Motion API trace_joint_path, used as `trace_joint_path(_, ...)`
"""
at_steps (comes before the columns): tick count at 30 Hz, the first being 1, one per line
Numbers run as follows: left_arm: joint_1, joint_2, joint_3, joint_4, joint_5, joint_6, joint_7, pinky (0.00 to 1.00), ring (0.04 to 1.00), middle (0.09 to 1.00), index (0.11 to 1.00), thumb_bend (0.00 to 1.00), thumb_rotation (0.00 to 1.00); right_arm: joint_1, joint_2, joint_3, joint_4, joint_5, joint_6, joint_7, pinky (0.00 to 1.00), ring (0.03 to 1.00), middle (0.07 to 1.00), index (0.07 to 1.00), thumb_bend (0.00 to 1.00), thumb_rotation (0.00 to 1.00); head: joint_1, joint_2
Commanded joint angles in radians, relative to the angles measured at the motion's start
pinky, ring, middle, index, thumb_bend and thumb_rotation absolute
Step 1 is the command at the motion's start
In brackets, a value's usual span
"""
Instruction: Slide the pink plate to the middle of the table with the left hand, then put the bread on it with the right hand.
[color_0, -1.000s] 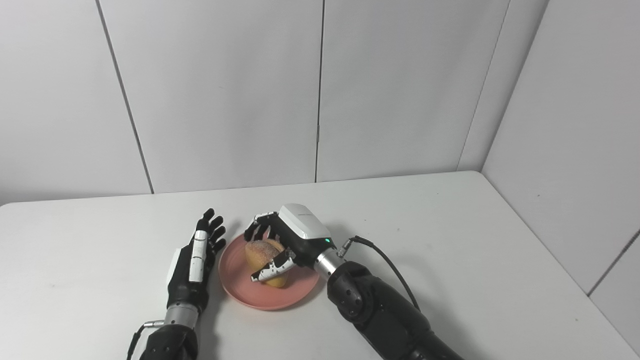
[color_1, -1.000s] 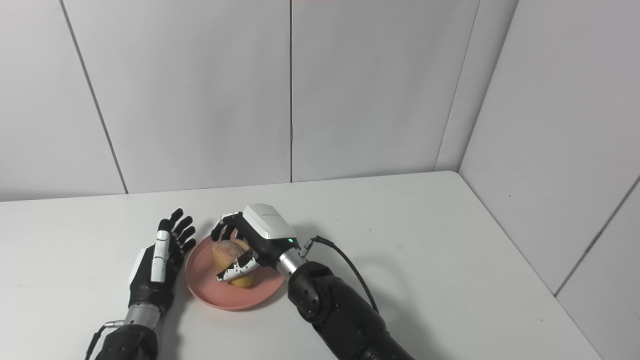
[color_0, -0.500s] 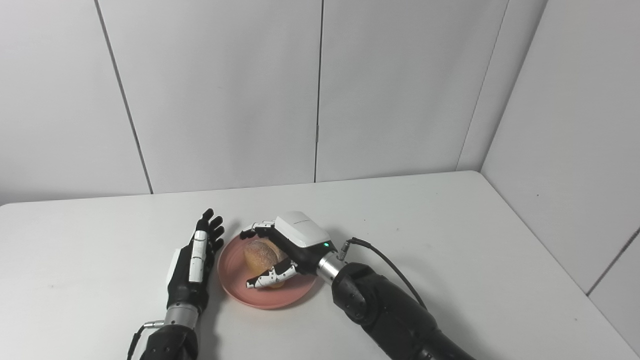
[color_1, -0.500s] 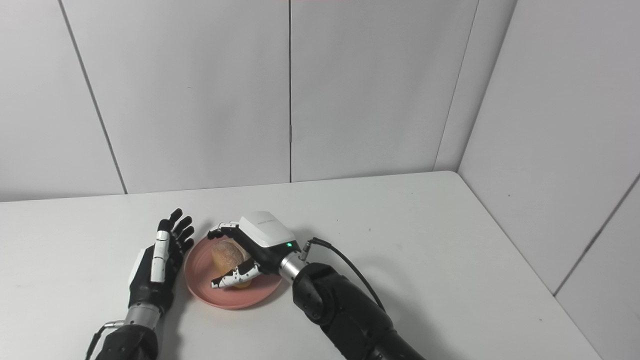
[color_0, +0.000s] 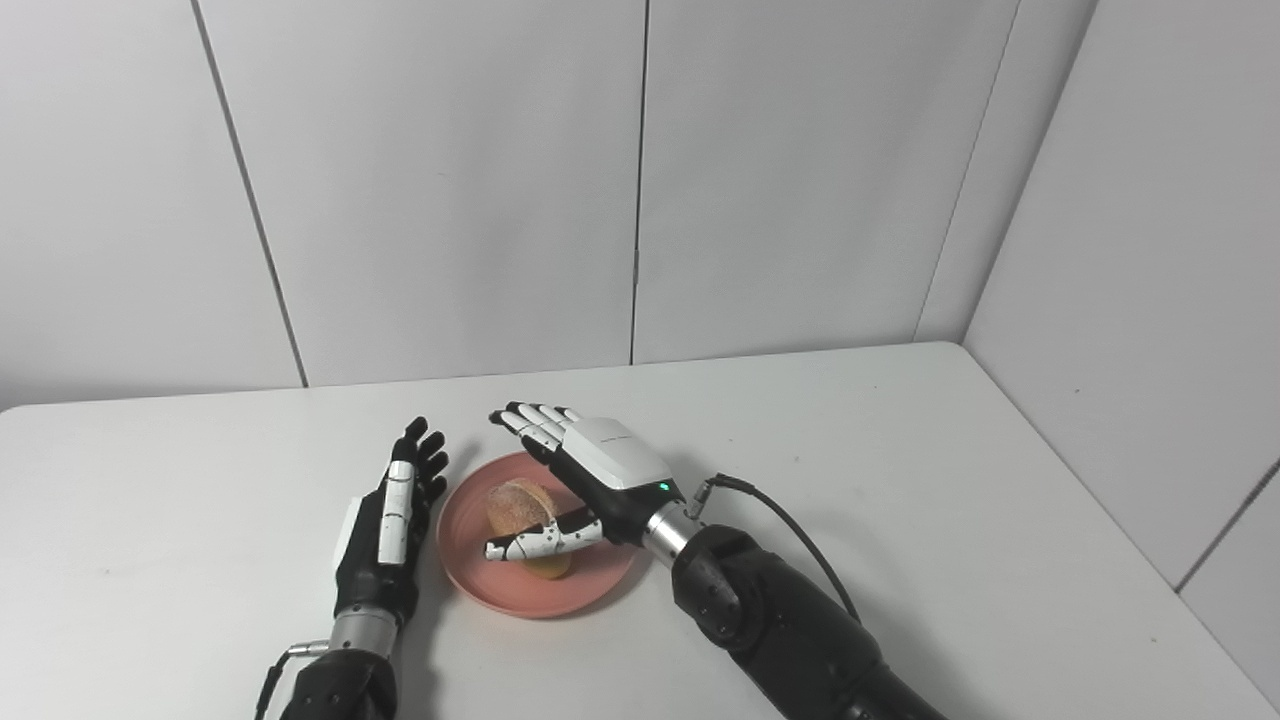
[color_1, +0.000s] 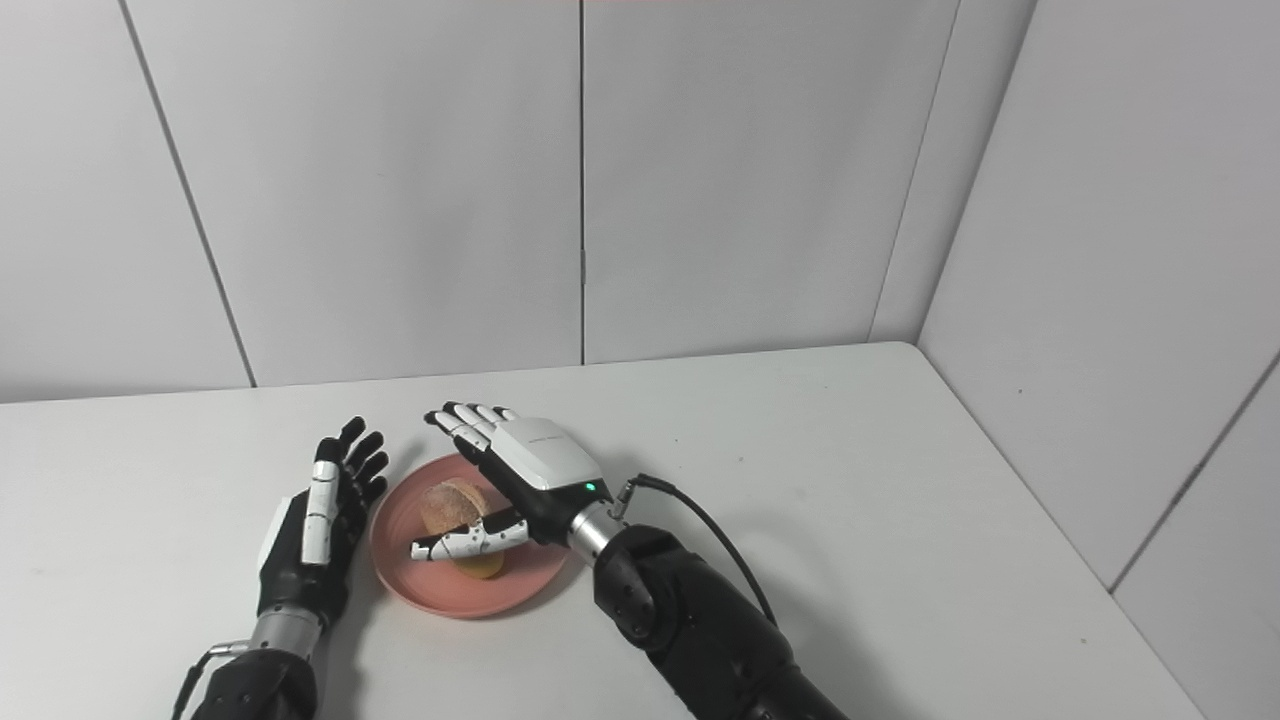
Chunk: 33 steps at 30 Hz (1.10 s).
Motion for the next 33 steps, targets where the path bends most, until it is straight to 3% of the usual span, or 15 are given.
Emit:
trace_joint_path(1,-0.027,0.0,0.003,-0.019,-0.009,-0.005,-0.004,0.95,0.944,0.94,0.934,0.78,1.0,-0.017,0.003,-0.032,-0.048,0.022,-0.055,-0.067,1.0,1.0,1.0,0.997,0.69,0.84,0.0,0.0)
trace_joint_path(6,-0.023,0.003,0.002,-0.031,0.001,-0.004,0.0,0.92,0.939,0.937,0.929,0.79,1.0,0.025,0.029,-0.108,-0.1,0.1,-0.078,-0.121,1.0,1.0,1.0,1.0,0.72,0.93,0.006,-0.001)
trace_joint_path(18,0.0,0.004,0.007,-0.079,-0.012,0.018,-0.007,0.94,0.941,0.94,0.938,0.8,1.0,0.111,0.091,-0.273,-0.199,0.368,0.0,-0.047,0.96,1.0,1.0,1.0,0.7,0.96,0.016,0.004)
trace_joint_path(22,0.004,0.006,0.006,-0.084,-0.012,0.017,-0.006,0.95,0.945,0.942,0.941,0.8,1.0,0.122,0.102,-0.301,-0.194,0.407,0.031,-0.037,1.0,1.0,1.0,1.0,0.64,0.98,0.019,0.006)
trace_joint_path(33,0.007,0.003,0.009,-0.091,-0.021,0.004,-0.01,0.96,0.953,0.95,0.948,0.8,1.0,0.169,0.129,-0.327,-0.193,0.455,0.062,-0.031,1.0,1.0,1.0,1.0,0.68,1.0,0.024,0.01)
